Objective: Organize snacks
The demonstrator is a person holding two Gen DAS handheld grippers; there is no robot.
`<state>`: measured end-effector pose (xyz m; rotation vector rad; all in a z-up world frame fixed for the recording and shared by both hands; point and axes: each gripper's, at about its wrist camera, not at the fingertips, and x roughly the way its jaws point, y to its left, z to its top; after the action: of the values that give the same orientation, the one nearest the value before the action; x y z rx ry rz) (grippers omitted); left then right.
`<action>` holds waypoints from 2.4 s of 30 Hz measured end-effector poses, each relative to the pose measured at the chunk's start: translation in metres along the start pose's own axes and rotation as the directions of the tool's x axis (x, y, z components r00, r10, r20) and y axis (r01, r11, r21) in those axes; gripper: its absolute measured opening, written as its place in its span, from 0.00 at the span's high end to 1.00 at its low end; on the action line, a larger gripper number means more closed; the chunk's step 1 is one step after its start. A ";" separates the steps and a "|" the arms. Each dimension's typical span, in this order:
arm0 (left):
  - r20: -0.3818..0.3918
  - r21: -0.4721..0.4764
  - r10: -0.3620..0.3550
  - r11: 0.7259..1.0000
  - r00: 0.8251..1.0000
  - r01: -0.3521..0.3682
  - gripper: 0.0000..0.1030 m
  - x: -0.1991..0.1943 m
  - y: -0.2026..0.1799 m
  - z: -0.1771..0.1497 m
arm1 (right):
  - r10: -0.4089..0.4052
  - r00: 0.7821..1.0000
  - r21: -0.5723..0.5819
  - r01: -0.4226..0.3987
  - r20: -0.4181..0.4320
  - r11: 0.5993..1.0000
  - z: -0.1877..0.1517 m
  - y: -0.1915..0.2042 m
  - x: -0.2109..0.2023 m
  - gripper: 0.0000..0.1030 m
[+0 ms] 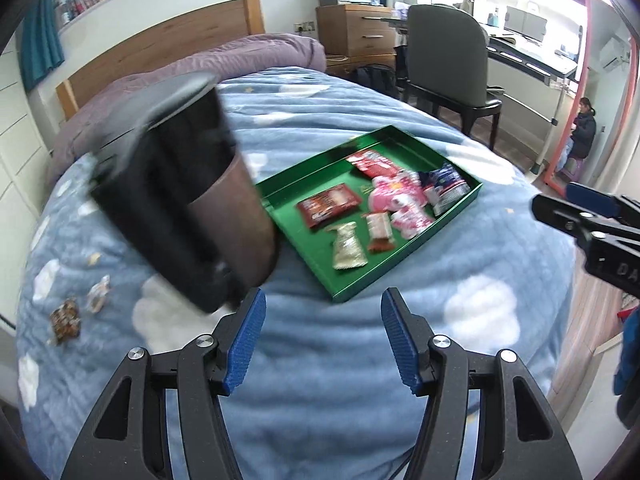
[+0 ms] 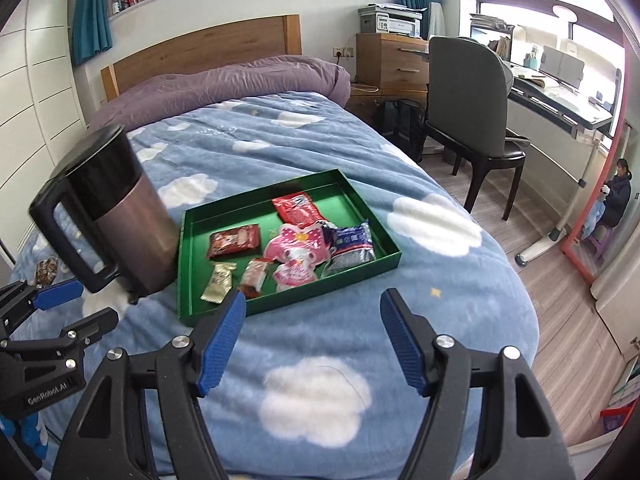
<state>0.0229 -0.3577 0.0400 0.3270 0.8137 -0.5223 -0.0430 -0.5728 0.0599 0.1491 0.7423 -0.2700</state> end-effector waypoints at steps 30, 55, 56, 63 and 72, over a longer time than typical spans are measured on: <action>-0.056 -0.398 0.301 0.868 0.952 -0.297 0.36 -0.091 0.254 -0.156 | 0.237 0.971 -0.219 -0.237 -0.028 0.947 -0.042 0.190 -0.065 0.00; -0.130 -0.570 0.281 0.764 0.951 -0.303 0.29 -0.057 0.379 -0.197 | 0.343 0.913 -0.380 -0.404 -0.219 0.832 -0.037 0.366 0.022 0.00; -0.133 -0.569 0.277 0.765 0.952 -0.302 0.29 -0.050 0.384 -0.191 | 0.344 0.911 -0.383 -0.408 -0.226 0.829 -0.036 0.371 0.028 0.00; -0.134 -0.558 0.245 0.782 0.960 -0.277 0.29 -0.010 0.402 -0.160 | 0.356 0.896 -0.393 -0.437 -0.264 0.809 -0.023 0.409 0.078 0.00; -0.152 -0.500 0.216 0.825 0.964 -0.264 0.27 0.057 0.424 -0.115 | 0.340 0.893 -0.414 -0.439 -0.294 0.797 -0.006 0.454 0.147 0.00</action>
<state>0.2227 0.0284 -0.0439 -0.0502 0.9506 -0.0362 0.1904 -0.1659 -0.0279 -0.1382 0.9433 0.3368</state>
